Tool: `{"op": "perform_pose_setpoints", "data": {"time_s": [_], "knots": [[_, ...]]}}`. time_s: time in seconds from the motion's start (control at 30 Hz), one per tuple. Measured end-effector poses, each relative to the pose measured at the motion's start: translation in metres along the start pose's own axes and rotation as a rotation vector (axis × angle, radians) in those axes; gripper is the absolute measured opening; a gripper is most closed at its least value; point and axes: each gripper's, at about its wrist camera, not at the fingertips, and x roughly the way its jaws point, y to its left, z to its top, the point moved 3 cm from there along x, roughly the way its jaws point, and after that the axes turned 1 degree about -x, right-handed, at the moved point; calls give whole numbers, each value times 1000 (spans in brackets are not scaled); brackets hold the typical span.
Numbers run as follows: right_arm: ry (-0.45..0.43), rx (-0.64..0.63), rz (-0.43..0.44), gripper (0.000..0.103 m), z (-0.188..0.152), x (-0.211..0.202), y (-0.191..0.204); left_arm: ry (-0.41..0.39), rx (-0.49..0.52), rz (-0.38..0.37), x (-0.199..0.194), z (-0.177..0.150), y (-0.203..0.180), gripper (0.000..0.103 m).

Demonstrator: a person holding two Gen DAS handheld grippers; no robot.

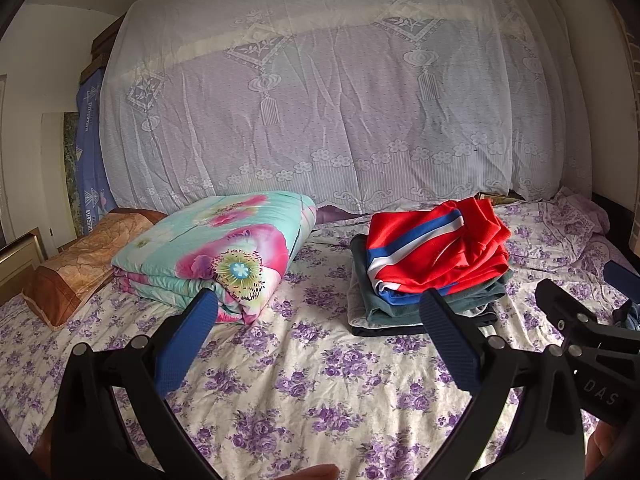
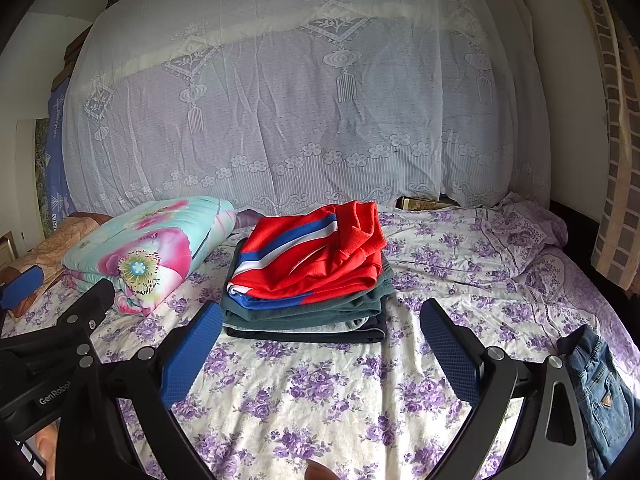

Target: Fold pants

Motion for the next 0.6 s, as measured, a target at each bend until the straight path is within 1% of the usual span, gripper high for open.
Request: {"op": "perform_pose_setpoints", "data": {"time_s": [0.6], "knots": [[2,0,2,100,-1,1,-1,-2,1,4,-1,0,2,98]]}}
